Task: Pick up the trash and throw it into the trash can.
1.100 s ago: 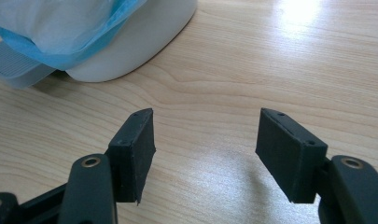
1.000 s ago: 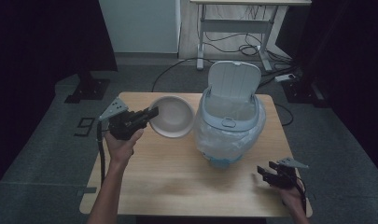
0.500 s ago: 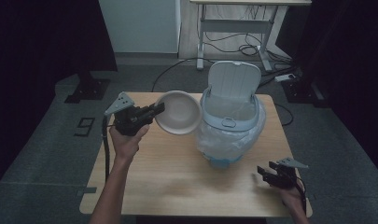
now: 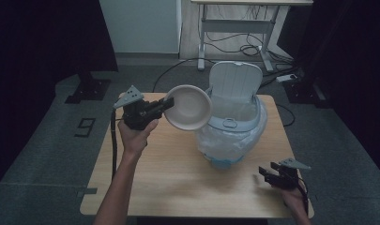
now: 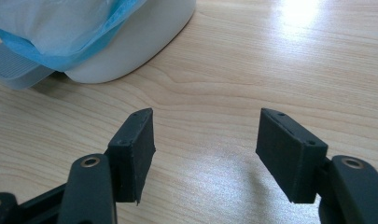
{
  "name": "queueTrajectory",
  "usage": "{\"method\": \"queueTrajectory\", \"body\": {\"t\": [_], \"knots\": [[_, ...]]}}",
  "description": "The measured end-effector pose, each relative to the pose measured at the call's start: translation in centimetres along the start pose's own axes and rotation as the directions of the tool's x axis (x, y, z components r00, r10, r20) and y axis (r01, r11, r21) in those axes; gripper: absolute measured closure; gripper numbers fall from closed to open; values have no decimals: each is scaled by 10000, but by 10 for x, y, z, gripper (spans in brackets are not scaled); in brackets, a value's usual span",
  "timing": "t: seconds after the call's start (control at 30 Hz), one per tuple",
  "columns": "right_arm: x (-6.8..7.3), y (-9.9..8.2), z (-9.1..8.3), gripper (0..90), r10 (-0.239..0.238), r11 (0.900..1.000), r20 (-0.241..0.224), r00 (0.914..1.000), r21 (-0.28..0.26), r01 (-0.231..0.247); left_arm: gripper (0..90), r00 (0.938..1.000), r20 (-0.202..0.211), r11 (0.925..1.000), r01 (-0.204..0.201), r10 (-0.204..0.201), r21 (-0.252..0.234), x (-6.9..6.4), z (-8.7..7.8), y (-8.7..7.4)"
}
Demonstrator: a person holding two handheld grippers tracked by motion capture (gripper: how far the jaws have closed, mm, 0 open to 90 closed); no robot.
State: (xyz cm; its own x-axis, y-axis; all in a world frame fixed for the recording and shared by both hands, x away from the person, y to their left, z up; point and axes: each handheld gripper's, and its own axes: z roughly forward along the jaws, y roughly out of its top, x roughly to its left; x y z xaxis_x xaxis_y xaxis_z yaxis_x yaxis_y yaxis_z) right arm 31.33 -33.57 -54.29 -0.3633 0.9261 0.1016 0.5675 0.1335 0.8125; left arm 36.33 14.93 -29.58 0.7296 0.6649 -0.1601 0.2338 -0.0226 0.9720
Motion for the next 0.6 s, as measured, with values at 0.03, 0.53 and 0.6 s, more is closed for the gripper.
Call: {"method": "queueTrajectory", "body": {"t": [0.03, 0.53, 0.6], "knots": [[0, 0, 0, 365, -8, 10000, -1, 10000, 4, 8, 836, 10000, 29, 10000, -3, 3, 7, 0, 2, 1], [0, 0, 0, 365, 32, 10000, -21, 10000, 9, -32, 836, 9992, 384, 9996, 62, -72, 259, -6, 31, 12], [0, 0, 0, 365, 38, 10000, -17, 10000, 17, -38, 836, 9992, 406, 9995, 58, -71, 307, -7, 35, 14]]}}
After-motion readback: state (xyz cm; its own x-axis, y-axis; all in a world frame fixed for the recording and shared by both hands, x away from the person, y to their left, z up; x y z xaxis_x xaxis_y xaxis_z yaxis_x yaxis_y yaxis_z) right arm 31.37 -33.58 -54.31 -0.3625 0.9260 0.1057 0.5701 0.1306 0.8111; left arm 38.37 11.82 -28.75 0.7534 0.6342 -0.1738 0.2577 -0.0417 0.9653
